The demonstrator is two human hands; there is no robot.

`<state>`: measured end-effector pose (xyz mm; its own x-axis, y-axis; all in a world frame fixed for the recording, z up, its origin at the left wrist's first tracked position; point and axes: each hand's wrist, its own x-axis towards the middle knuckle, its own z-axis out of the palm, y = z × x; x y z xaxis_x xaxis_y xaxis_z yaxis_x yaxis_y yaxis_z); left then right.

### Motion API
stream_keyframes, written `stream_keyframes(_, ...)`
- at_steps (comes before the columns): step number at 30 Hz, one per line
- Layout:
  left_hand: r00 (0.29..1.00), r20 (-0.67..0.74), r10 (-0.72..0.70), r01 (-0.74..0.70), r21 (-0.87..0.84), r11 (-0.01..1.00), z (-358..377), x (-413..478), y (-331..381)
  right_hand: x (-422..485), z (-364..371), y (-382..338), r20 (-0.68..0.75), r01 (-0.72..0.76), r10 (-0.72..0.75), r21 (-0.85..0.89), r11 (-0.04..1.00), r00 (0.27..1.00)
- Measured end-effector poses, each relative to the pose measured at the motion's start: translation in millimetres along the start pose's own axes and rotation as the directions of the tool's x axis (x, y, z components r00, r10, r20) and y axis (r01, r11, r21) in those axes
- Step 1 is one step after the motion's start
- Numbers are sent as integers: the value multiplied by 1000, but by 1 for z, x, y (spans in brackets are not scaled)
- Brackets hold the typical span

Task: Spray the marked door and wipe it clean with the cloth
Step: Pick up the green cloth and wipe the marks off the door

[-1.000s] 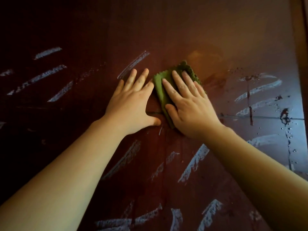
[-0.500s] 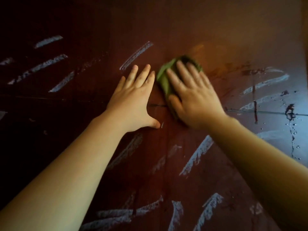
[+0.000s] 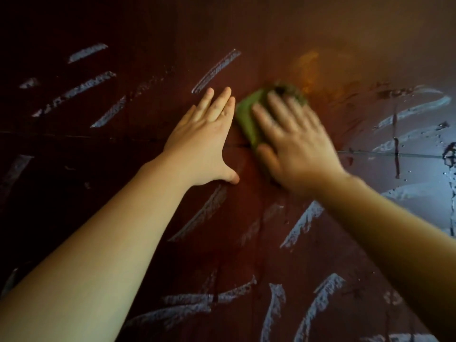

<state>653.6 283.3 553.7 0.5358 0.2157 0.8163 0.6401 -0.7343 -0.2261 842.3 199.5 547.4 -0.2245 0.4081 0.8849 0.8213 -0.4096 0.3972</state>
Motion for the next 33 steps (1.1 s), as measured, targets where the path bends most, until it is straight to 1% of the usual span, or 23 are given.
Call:
stream_keyframes(2,1000,8,-28,28,-26,999,-1,0,5,23,-6,21,-30,-214,216,74,974,976)
stream_keyframes(3,999,6,-40,40,-43,998,-1,1,11,26,-8,26,-23,-287,290,88,954,957)
stream_keyframes(4,999,-1,-54,53,-61,997,0,3,18,24,-9,25,-25,-316,319,82,945,947)
stream_keyframes(5,998,-15,-63,62,-81,995,-1,6,26,18,-8,20,-39,-297,299,64,953,953)
stream_keyframes(6,997,-34,-62,59,-103,993,-1,11,35,8,-6,13,-46,-223,225,41,974,973)
stream_keyframes(8,998,-64,-27,18,-133,991,-2,21,51,-12,-2,7,-17,-27,27,-1,1000,999)
stream_keyframes(9,998,-61,-6,-2,-133,991,-1,25,56,-15,-2,12,4,24,-24,-13,1000,1000)
stream_keyframes(10,999,-44,1,-6,-122,993,0,28,59,-14,-3,22,13,20,-20,-12,1000,1000)
stream_keyframes(12,999,-25,-35,33,-74,997,7,31,64,-5,-9,47,10,-81,81,23,996,997)
stream_keyframes(13,997,-40,-65,62,-66,996,12,31,69,-1,-11,59,9,-129,129,36,991,992)
stream_keyframes(15,984,-143,-107,93,-106,990,16,34,84,4,-14,84,9,-201,201,50,978,980)
stream_keyframes(17,949,-297,-106,70,-130,989,18,42,103,5,-17,113,4,-268,268,60,962,963)
stream_keyframes(18,934,-343,-100,60,-125,990,19,46,111,5,-19,127,4,-307,307,67,949,952)
stream_keyframes(20,932,-348,-97,71,-88,994,28,56,123,-3,-22,162,11,-403,404,76,912,915)
stream_keyframes(23,939,-327,-107,110,-9,994,45,64,126,-32,-21,214,28,-560,560,88,824,828)
stream_keyframes(25,934,-343,-99,107,6,994,49,64,126,-56,-17,232,25,-621,623,112,776,782)
stream_keyframes(27,933,-347,-99,111,13,994,49,65,125,-71,-12,228,14,-639,644,135,757,765)
stream_keyframes(29,930,-352,-103,117,19,993,50,67,125,-80,-9,205,0,-612,618,139,778,786)
stream_keyframes(30,930,-352,-106,122,22,992,50,67,126,-83,-7,187,-11,-568,574,127,813,819)
stream_keyframes(33,920,-376,-108,127,26,991,53,66,127,-88,-1,133,-21,-339,342,88,937,940)
